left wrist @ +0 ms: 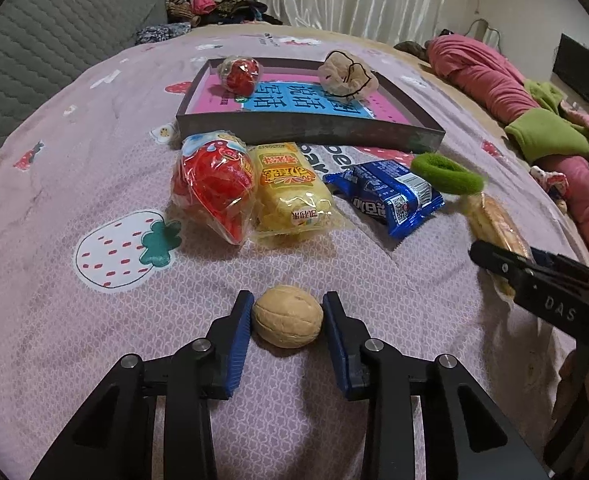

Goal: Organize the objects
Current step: 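Close the left tool on the walnut while the right grips the clear-wrapped bread pack, then lift the walnut with the left tool while the right lifts the bread pack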

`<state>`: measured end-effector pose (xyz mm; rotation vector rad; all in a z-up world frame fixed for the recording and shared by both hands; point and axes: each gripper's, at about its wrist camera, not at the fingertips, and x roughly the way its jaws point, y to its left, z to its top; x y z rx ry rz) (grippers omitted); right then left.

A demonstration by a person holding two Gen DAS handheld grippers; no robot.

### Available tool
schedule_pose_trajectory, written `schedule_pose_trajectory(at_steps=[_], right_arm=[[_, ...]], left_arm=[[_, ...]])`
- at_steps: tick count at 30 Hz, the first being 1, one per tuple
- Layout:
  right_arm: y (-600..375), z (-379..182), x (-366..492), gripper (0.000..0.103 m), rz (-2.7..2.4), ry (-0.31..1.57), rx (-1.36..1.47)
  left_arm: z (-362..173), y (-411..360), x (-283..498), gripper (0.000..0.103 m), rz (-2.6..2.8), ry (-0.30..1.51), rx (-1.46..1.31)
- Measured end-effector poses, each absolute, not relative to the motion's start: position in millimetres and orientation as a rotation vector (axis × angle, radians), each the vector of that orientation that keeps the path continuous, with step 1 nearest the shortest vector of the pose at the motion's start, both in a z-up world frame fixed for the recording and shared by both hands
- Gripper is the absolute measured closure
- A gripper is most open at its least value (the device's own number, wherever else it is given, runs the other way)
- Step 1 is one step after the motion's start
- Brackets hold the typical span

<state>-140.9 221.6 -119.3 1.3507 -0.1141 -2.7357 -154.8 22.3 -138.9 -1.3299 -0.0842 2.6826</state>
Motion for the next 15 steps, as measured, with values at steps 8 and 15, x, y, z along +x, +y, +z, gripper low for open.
schedule_pose_trajectory(at_steps=[8,15], right_arm=[[208.9,-116.8,-124.4,0.059,-2.657,-0.139,1.297],[199.8,-111.2,-112.8,0.059,-2.616,-0.156,1.251]], left_arm=[[-137.4,23.0,-147.8,0.067,2.701,-0.044,-1.317],[-134.5,18.9,-143.5,0.067,2.706,-0.057,-1.306]])
